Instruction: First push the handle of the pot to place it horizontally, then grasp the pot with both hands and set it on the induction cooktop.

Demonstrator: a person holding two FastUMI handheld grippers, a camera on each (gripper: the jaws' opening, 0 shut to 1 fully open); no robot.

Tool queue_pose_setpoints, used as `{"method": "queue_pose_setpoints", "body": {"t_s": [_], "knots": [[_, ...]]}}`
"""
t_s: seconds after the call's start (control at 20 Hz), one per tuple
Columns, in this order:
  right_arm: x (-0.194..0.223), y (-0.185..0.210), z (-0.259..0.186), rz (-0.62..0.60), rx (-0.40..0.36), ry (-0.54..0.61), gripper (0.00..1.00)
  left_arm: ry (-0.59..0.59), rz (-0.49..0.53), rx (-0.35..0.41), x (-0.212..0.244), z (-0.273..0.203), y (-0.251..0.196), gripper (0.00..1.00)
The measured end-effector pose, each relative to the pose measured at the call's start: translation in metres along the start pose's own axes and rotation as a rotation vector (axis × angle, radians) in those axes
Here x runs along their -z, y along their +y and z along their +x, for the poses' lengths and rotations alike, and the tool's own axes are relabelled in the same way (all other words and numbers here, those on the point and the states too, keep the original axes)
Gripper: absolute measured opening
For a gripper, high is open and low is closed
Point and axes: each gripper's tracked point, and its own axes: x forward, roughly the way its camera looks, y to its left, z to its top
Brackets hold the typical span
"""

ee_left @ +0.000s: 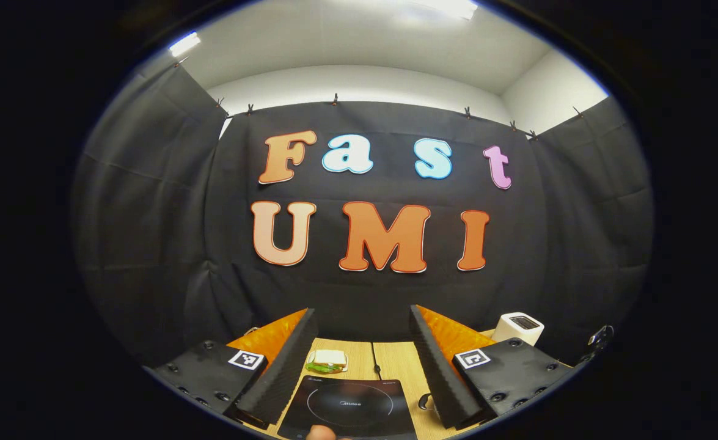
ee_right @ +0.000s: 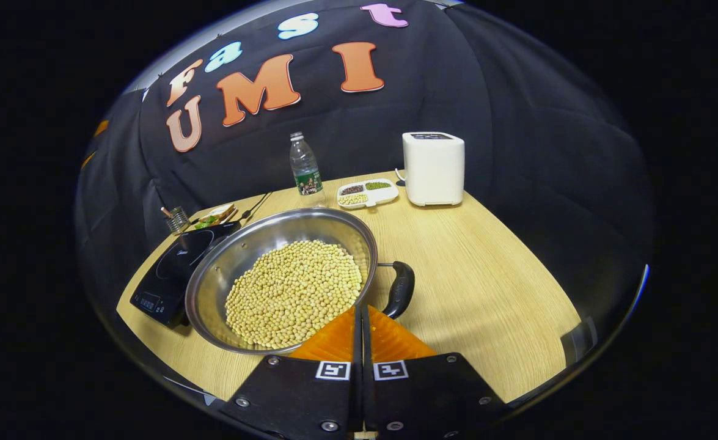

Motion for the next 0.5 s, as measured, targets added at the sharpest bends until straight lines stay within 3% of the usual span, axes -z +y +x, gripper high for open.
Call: {"method": "queue_pose_setpoints", "body": {"t_s": [0.5], "knots": [[-0.007,-0.0067,0.0099,0.014,0.001,-0.005,0.0,0.007,0.003,-0.007,0.0024,0.0009,-0.0005,0.99]]}}
